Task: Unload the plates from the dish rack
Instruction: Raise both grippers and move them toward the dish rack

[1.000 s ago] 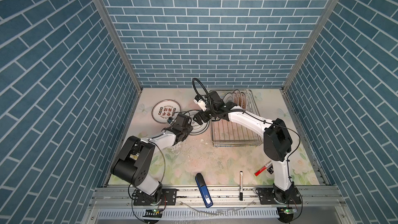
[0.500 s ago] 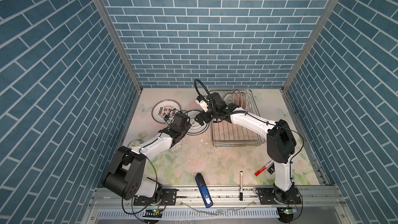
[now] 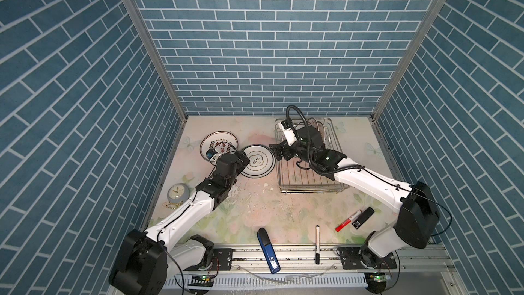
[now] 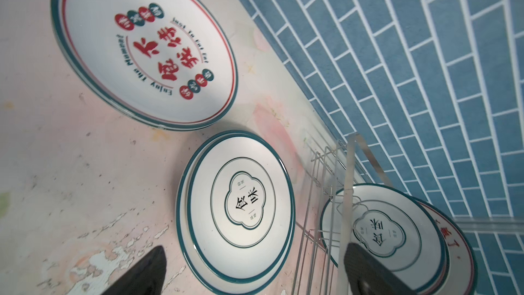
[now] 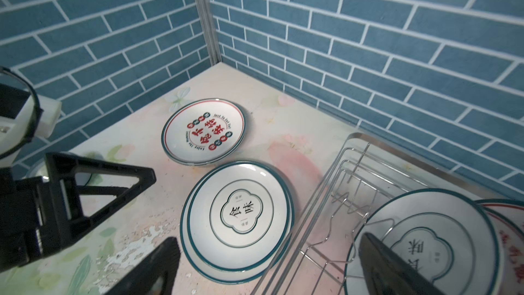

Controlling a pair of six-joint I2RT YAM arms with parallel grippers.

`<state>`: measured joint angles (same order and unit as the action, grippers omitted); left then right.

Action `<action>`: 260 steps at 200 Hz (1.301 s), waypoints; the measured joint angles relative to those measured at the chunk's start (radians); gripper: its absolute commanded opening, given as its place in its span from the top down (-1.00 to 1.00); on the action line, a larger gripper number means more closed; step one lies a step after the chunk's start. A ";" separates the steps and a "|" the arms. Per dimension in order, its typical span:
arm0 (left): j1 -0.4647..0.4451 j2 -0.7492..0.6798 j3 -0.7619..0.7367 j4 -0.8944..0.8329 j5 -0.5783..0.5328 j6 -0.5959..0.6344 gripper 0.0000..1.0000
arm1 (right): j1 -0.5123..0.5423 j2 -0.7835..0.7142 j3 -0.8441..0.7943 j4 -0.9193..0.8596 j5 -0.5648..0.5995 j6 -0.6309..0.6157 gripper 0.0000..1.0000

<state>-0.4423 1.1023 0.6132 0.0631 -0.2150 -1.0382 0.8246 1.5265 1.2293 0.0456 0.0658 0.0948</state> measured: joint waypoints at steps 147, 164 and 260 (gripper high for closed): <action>-0.044 0.084 -0.036 0.526 0.568 0.343 -0.99 | -0.240 -0.011 0.027 -0.167 -0.019 0.200 -0.87; -0.071 0.103 -0.005 0.528 0.579 0.362 -0.99 | -0.239 0.017 0.058 -0.199 0.000 0.201 -0.80; -0.115 0.209 0.045 0.615 0.605 0.384 -0.99 | -0.209 0.120 0.155 -0.292 0.201 0.197 -0.58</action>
<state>-0.5571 1.3117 0.6579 0.6785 0.3904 -0.6544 0.6159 1.6463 1.3842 -0.2462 0.2665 0.2916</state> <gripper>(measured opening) 0.996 0.789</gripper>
